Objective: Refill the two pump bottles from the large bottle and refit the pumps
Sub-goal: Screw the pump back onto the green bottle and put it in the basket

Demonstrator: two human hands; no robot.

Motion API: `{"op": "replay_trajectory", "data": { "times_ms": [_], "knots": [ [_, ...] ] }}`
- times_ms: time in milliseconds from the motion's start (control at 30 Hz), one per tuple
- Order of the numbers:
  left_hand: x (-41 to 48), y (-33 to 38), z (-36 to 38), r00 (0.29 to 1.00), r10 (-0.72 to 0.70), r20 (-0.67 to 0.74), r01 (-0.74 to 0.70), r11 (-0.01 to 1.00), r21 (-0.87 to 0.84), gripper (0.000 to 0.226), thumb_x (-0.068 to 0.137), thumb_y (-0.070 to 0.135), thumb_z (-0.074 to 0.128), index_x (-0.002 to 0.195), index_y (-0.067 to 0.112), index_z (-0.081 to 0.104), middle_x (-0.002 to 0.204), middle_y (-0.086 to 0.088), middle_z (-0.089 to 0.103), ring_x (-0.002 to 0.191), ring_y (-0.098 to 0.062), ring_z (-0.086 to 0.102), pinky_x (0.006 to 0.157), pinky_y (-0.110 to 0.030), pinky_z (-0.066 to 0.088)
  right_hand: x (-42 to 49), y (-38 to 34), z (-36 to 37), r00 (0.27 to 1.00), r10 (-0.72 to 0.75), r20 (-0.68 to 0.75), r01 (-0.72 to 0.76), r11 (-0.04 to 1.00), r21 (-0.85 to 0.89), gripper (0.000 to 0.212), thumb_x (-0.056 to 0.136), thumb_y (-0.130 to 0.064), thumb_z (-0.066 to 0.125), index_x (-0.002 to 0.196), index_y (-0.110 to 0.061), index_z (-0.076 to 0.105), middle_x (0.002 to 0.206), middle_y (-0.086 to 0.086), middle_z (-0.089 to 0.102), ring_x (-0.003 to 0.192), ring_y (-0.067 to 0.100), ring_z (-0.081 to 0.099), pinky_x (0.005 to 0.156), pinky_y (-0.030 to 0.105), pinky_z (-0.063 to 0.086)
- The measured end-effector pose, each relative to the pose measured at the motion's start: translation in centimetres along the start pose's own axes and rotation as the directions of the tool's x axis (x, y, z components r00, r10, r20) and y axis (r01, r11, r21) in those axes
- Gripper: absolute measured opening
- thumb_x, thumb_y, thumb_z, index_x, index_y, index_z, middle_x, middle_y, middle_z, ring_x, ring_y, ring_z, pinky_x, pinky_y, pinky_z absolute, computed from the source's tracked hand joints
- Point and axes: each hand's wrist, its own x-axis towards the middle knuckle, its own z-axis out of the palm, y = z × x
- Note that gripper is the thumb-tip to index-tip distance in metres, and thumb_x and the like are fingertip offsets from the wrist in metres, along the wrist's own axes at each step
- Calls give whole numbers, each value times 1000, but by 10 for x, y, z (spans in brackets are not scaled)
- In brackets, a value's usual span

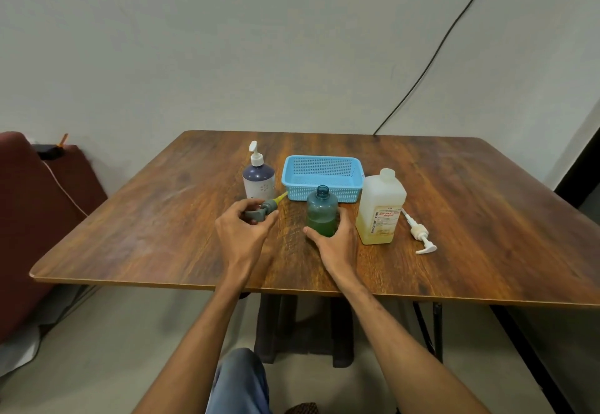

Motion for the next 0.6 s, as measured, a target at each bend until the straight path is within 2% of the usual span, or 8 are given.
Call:
{"op": "replay_trajectory", "data": {
  "times_ms": [67,200,367,533,600],
  "knots": [
    [2,7,0,1000,18,-5,-19,999,-49,33,74,31,88,101,19,74,93,9,72,85,1,66,71,-12,54,-1,0,0,1000,-4,-6,4,1000,4,70,68,-37,90,125,-27,51,114,-16,53,109,7,51,92,27,43],
    [9,21,0,999,31,15,-28,988,-153,33,74,30,89,99,14,74,92,3,75,84,-7,70,73,-21,57,-2,0,-1,1000,-12,-12,12,1000,1,67,67,-38,90,121,-33,50,112,-15,56,107,6,53,92,28,46],
    [18,42,6,998,62,21,-55,965,-257,31,75,18,88,99,8,71,95,0,74,87,-6,71,71,-14,54,-2,2,0,1000,-15,-18,15,1000,-3,66,66,-39,90,117,-36,48,113,-13,59,108,10,57,91,31,49],
    [30,56,11,997,58,52,-40,955,-295,28,77,17,86,97,6,70,91,-7,74,79,-11,70,70,-27,59,-2,2,-1,1000,-18,-9,18,1000,18,65,67,-40,89,117,-38,48,113,-14,59,106,8,56,92,31,49],
    [35,64,13,997,69,45,-52,955,-293,28,77,19,86,94,5,69,86,-6,73,73,-8,68,67,-25,58,-2,3,-1,1000,-16,-2,16,1000,25,64,67,-40,88,118,-38,49,112,-15,59,105,6,57,92,29,49]
  ]
}}
